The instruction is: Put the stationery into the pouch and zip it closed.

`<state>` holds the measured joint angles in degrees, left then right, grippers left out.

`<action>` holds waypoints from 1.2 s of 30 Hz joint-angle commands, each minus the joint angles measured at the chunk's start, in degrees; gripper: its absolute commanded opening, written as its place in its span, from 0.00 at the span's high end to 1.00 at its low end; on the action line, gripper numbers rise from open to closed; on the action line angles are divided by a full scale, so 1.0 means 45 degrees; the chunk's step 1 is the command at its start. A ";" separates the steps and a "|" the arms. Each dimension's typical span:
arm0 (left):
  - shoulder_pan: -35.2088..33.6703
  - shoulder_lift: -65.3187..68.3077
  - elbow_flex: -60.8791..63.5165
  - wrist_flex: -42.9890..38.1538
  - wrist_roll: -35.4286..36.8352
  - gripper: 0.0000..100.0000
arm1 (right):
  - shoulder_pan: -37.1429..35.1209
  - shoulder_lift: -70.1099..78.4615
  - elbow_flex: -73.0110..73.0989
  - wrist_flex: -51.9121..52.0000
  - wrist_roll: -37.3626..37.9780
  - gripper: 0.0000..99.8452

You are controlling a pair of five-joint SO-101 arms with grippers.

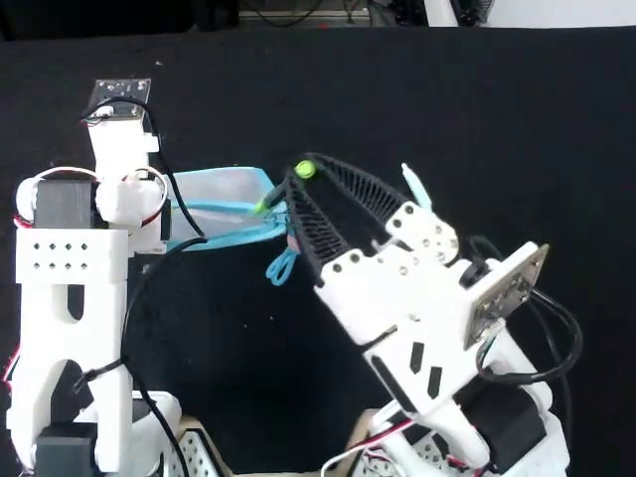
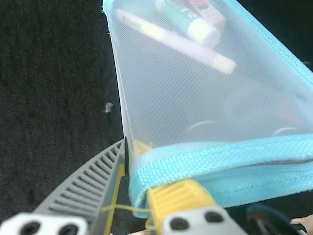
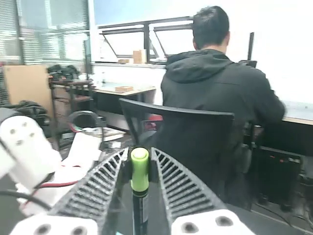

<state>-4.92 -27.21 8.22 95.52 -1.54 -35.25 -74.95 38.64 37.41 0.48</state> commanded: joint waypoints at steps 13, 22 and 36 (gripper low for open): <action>0.0049 0.0137 0.0244 -0.0059 0.0156 0.97 | -0.2090 -0.0186 -0.0244 -0.0352 0.0039 0.99; 0.0029 0.0137 0.0225 -0.0059 0.0156 0.97 | -0.2129 -0.0186 0.0518 -0.0371 -0.0039 0.99; 0.0029 0.0137 0.0225 -0.0059 0.0156 0.97 | -0.2071 -0.0186 0.3878 -0.5275 -0.0039 0.99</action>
<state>-4.92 -27.21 8.40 95.52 -1.54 -44.22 -74.95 53.23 22.11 0.48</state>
